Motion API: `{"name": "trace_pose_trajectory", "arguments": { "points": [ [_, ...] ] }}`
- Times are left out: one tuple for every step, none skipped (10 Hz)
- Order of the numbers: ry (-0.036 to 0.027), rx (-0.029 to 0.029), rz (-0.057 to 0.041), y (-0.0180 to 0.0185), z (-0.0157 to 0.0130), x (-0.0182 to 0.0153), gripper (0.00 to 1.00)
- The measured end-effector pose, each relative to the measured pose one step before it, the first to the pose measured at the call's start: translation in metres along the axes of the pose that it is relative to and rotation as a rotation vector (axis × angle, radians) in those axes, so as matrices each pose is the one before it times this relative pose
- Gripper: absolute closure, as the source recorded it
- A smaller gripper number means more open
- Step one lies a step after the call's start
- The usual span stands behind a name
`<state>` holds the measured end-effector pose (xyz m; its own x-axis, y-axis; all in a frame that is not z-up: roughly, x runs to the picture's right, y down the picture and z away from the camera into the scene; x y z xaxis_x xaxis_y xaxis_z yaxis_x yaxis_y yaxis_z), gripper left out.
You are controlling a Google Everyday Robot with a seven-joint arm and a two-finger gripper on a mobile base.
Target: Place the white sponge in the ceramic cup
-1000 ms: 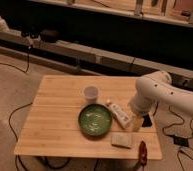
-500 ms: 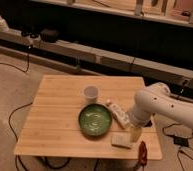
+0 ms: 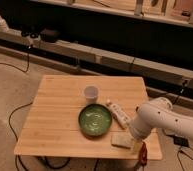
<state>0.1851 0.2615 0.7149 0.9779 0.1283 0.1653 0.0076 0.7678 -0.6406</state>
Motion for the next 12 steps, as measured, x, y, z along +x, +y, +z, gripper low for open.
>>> {"name": "trace_pose_trajectory", "arguments": {
  "points": [
    [-0.00313, 0.00205, 0.00490, 0.00146, 0.00447, 0.00472, 0.20],
    [-0.00163, -0.00235, 0.00410, 0.00310, 0.00789, 0.00660, 0.20],
    [0.00003, -0.00361, 0.00209, 0.00213, 0.00605, 0.00410, 0.20],
    [0.00125, -0.00394, 0.00187, 0.00160, 0.00767, 0.00502, 0.20],
    [-0.00044, -0.00414, 0.00397, 0.00003, 0.00703, 0.00421, 0.20],
    [-0.00098, -0.00516, 0.00727, -0.00124, 0.00714, 0.00331, 0.20],
    [-0.00340, -0.00554, 0.00515, -0.00225, 0.00621, 0.00128, 0.20],
    [-0.00803, -0.00449, 0.00618, -0.00271, 0.00456, -0.00041, 0.20],
    [-0.01380, -0.00600, 0.00903, -0.00303, 0.00556, 0.00033, 0.20],
    [-0.00682, -0.00598, 0.00094, -0.00196, 0.00344, 0.00108, 0.23],
    [-0.00401, -0.00184, -0.00215, -0.00256, 0.00232, 0.00012, 0.30],
    [-0.00155, -0.00191, -0.00455, -0.00255, 0.00230, 0.00008, 0.41]
  ]
}}
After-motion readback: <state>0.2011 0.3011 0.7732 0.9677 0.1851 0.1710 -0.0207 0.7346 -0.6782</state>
